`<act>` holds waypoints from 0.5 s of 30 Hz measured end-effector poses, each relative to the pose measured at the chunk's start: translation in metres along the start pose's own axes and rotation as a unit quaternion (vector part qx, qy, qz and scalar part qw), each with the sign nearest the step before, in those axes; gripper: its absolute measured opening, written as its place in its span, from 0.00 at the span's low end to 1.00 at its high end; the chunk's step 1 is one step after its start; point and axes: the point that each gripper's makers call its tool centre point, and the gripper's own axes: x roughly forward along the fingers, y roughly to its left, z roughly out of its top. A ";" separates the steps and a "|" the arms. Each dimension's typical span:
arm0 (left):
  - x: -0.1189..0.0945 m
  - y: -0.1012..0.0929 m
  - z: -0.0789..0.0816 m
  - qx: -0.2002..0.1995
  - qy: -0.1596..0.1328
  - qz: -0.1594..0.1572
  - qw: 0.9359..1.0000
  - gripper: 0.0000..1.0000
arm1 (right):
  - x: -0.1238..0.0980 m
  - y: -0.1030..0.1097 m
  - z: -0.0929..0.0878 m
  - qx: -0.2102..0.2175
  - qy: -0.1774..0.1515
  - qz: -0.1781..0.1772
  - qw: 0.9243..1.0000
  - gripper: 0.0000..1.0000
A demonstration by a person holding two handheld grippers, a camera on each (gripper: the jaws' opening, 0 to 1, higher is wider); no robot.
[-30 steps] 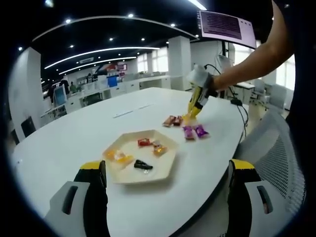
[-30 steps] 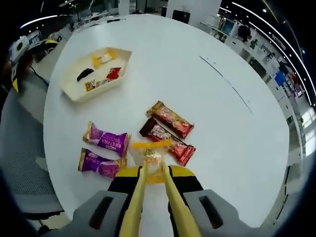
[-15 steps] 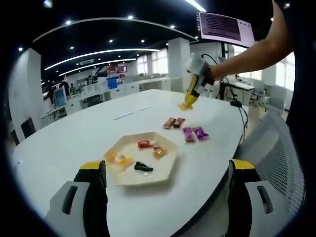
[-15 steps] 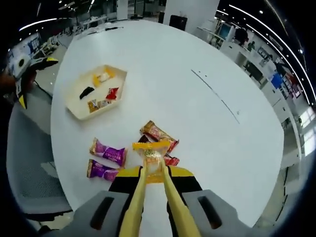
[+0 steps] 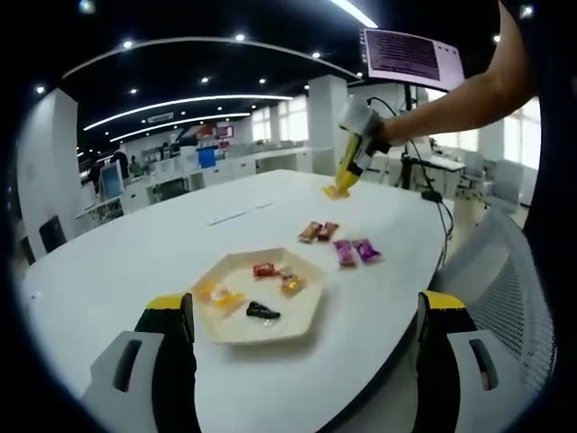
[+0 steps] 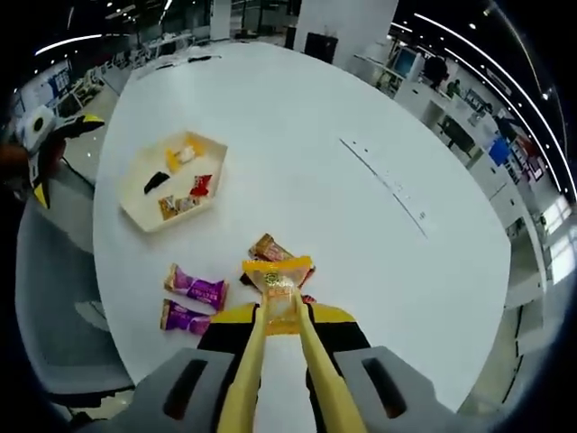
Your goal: Place the target food into the container with the food tongs after gripping and lifting it, then release it inside without dropping or visibly crushing the food.
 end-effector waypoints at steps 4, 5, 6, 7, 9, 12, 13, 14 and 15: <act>0.000 0.000 0.000 -0.002 -0.003 -0.002 1.000 0.99 | 0.000 0.005 0.006 -0.007 -0.001 0.003 1.000 0.18; 0.000 0.000 0.000 -0.002 -0.001 -0.002 1.000 0.99 | 0.000 0.006 0.009 -0.009 -0.003 0.004 1.000 0.18; 0.000 0.000 0.000 -0.002 -0.001 -0.002 1.000 0.99 | 0.000 0.008 0.011 -0.010 -0.004 0.005 1.000 0.18; 0.000 0.000 0.000 -0.002 -0.002 -0.002 1.000 0.99 | 0.000 0.009 0.014 -0.011 -0.006 0.006 1.000 0.18; 0.000 0.000 0.000 0.000 0.000 -0.002 1.000 0.99 | 0.002 0.013 0.021 -0.019 -0.008 0.008 1.000 0.18; 0.000 0.000 0.000 0.000 -0.002 -0.001 1.000 0.99 | 0.006 0.016 0.029 -0.021 -0.011 0.010 1.000 0.19; 0.000 0.000 0.000 -0.001 -0.002 -0.002 1.000 0.99 | 0.007 0.018 0.032 -0.023 -0.012 0.011 1.000 0.19; 0.000 0.000 0.001 -0.004 -0.003 -0.003 1.000 0.99 | 0.009 0.020 0.037 -0.026 -0.014 0.011 1.000 0.19; 0.000 0.000 0.003 -0.008 -0.008 -0.003 1.000 0.99 | 0.010 0.022 0.040 -0.027 -0.015 0.013 0.999 0.19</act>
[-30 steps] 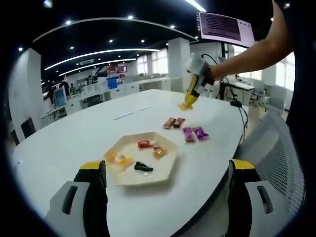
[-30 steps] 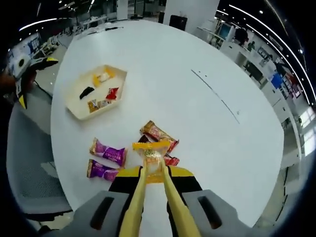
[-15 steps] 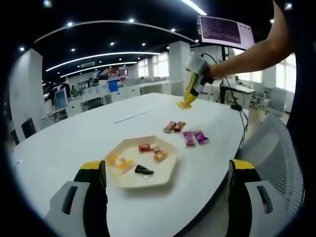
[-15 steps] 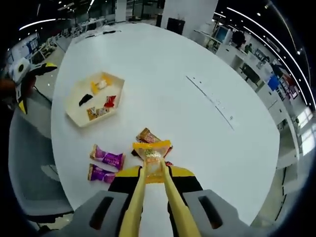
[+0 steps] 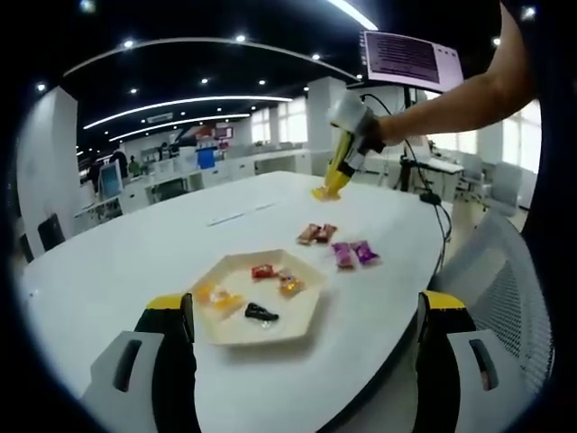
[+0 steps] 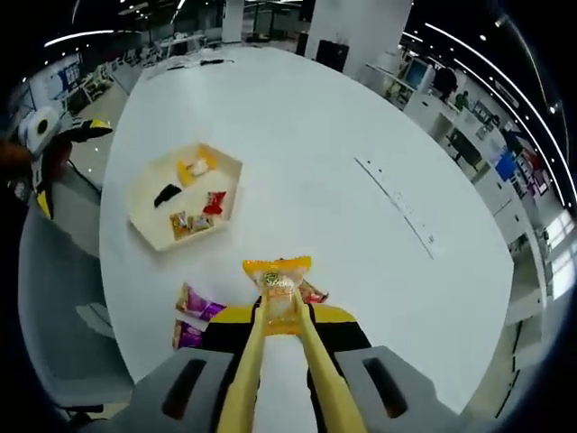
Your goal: Place the target food into the container with the food tongs after gripping and lifting it, then release it inside without dropping or visibly crushing the food.
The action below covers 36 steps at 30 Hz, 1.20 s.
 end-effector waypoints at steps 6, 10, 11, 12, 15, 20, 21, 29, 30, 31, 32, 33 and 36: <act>0.000 0.000 0.000 0.002 0.000 0.000 1.000 0.99 | 0.009 0.012 0.028 -0.014 -0.013 0.011 1.000 0.19; 0.000 0.001 -0.001 0.002 0.001 0.002 1.000 0.99 | 0.015 0.021 0.048 -0.023 -0.024 0.019 0.999 0.19; 0.000 0.001 -0.001 0.003 0.001 0.002 1.000 0.99 | 0.016 0.023 0.053 -0.027 -0.026 0.018 0.999 0.19; 0.000 0.001 -0.001 0.002 0.000 0.002 1.000 0.99 | 0.018 0.027 0.058 -0.030 -0.028 0.024 0.999 0.19; 0.000 0.002 -0.001 0.001 0.000 0.004 1.000 0.99 | 0.023 0.035 0.071 -0.036 -0.033 0.034 0.998 0.19; 0.000 0.002 0.000 0.001 -0.001 0.006 1.000 0.99 | 0.030 0.048 0.094 -0.049 -0.044 0.042 0.997 0.19; 0.000 0.003 0.000 0.002 -0.001 0.006 1.000 0.99 | 0.031 0.050 0.098 -0.052 -0.046 0.044 0.997 0.19; -0.001 0.003 0.000 0.002 -0.001 0.008 1.000 0.99 | 0.038 0.075 0.131 -0.070 -0.056 0.070 0.994 0.20; -0.001 0.003 0.000 0.002 0.000 0.008 1.000 0.99 | 0.039 0.078 0.136 -0.074 -0.059 0.069 0.993 0.20; -0.001 0.003 0.000 0.002 0.000 0.008 1.000 0.99 | 0.040 0.080 0.140 -0.077 -0.061 0.069 0.993 0.20; -0.001 0.003 -0.001 0.002 0.000 0.008 1.000 0.99 | 0.042 0.085 0.144 -0.080 -0.063 0.076 0.992 0.20; -0.001 0.003 -0.001 0.002 0.000 0.008 1.000 0.99 | 0.043 0.086 0.148 -0.081 -0.064 0.076 0.992 0.20; -0.001 0.003 -0.001 0.002 0.000 0.008 1.000 0.99 | 0.047 0.097 0.157 -0.091 -0.065 0.082 0.990 0.21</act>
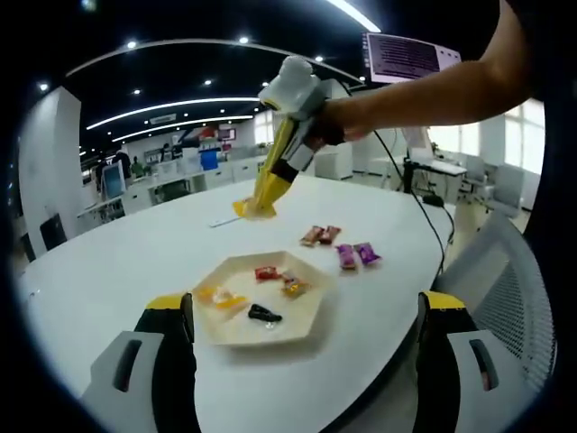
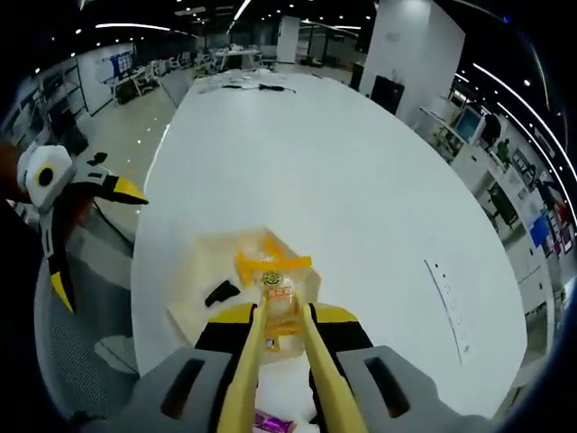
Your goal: Place the target food into the container with the food tongs after gripping and lifting it, then release it inside without dropping or visibly crushing the food.
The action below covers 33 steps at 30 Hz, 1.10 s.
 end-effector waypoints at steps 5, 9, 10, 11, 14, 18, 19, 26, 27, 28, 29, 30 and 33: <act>0.000 0.000 0.000 0.000 -0.001 0.001 1.000 0.99 | 0.011 0.013 0.014 -0.022 0.001 0.007 1.000 0.21; 0.000 0.001 0.000 0.000 -0.001 0.002 1.000 0.99 | 0.016 0.021 0.022 -0.030 -0.001 0.015 0.999 0.21; 0.000 0.001 0.000 0.000 0.000 0.002 1.000 0.99 | 0.017 0.022 0.024 -0.032 -0.001 0.016 0.999 0.21; 0.000 0.001 0.001 0.000 0.000 0.002 1.000 0.99 | 0.018 0.023 0.024 -0.033 -0.001 0.018 0.999 0.21; 0.000 0.001 0.000 -0.001 0.000 0.002 1.000 0.99 | 0.018 0.024 0.029 -0.036 -0.004 0.018 0.999 0.21; 0.000 0.001 0.000 -0.001 0.000 0.003 1.000 0.99 | 0.018 0.023 0.033 -0.038 -0.009 0.016 0.999 0.22; 0.000 0.001 0.001 -0.001 0.000 0.003 1.000 0.99 | 0.018 0.022 0.033 -0.036 -0.010 0.016 0.999 0.22; 0.000 0.001 0.000 0.000 0.000 0.003 1.000 0.99 | 0.016 0.022 0.037 -0.041 -0.018 0.013 0.999 0.26; 0.000 0.001 0.000 0.000 0.000 0.003 1.000 0.99 | 0.016 0.021 0.036 -0.041 -0.018 0.012 0.999 0.26; 0.000 0.001 0.000 0.000 0.000 0.003 1.000 0.99 | 0.015 0.022 0.036 -0.043 -0.018 0.015 0.999 0.26; 0.000 0.001 0.000 0.000 0.000 0.003 1.000 0.99 | 0.016 0.022 0.037 -0.040 -0.019 0.017 0.999 0.26; 0.000 0.001 0.000 0.001 0.000 0.003 1.000 0.99 | 0.016 0.021 0.036 -0.040 -0.018 0.015 0.999 0.26; 0.000 0.001 0.000 0.000 0.000 0.003 1.000 0.99 | 0.014 0.021 0.036 -0.039 -0.019 0.014 0.999 0.26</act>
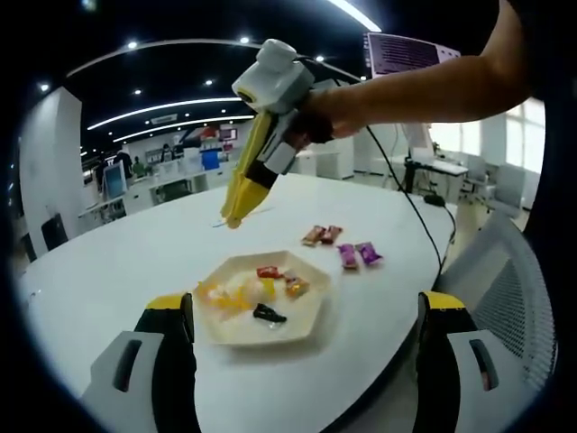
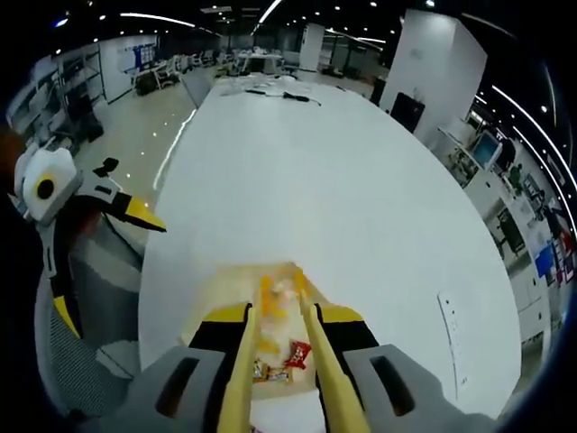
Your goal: Place the target food into the container with the food tongs after gripping and lifting it, then release it inside without dropping or visibly crushing the food.
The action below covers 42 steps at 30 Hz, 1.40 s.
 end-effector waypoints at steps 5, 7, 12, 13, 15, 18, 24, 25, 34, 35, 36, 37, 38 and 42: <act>0.000 0.001 0.000 0.000 -0.001 0.001 1.000 0.99 | -0.002 -0.001 0.001 -0.001 -0.003 -0.004 1.000 0.26; 0.000 0.000 0.000 0.001 -0.001 0.001 1.000 0.99 | -0.003 -0.002 0.002 0.000 -0.006 -0.005 1.000 0.27; 0.000 0.001 0.000 0.000 -0.001 0.001 1.000 0.99 | -0.007 -0.003 0.002 0.002 -0.010 -0.008 1.000 0.27; 0.000 0.001 0.000 0.000 -0.001 0.001 1.000 0.99 | -0.008 -0.004 0.002 0.001 -0.010 -0.010 1.000 0.27; 0.000 0.001 0.000 0.001 -0.001 0.001 1.000 0.99 | -0.009 -0.004 0.000 0.001 -0.008 -0.010 1.000 0.27; 0.000 0.000 0.000 0.001 -0.001 0.001 1.000 0.99 | -0.012 -0.005 -0.001 0.002 -0.010 -0.013 1.000 0.27; 0.000 0.000 -0.001 0.002 0.001 0.000 1.000 0.99 | -0.016 -0.009 -0.006 0.007 -0.014 -0.024 1.000 0.28; 0.000 0.000 -0.001 0.002 0.001 0.000 1.000 0.99 | -0.016 -0.010 -0.007 0.007 -0.013 -0.026 1.000 0.28; 0.000 0.000 0.000 0.002 0.000 -0.001 1.000 0.99 | -0.028 -0.013 -0.027 0.023 -0.007 -0.043 0.999 0.28; 0.000 0.000 0.000 0.002 0.000 -0.001 1.000 0.99 | -0.030 -0.015 -0.033 0.024 -0.003 -0.048 0.999 0.28; 0.000 0.000 -0.001 0.001 0.001 -0.001 1.000 0.99 | -0.031 -0.015 -0.036 0.027 -0.002 -0.050 0.998 0.28; 0.000 0.000 0.000 0.001 0.000 -0.001 1.000 0.99 | -0.033 -0.016 -0.039 0.032 -0.002 -0.051 0.998 0.28; 0.000 0.000 0.000 0.001 -0.001 -0.001 1.000 0.99 | -0.035 -0.017 -0.043 0.036 -0.002 -0.054 0.998 0.28; 0.000 -0.001 0.000 0.001 0.001 -0.003 1.000 0.99 | -0.045 -0.021 -0.054 0.049 -0.004 -0.064 0.997 0.28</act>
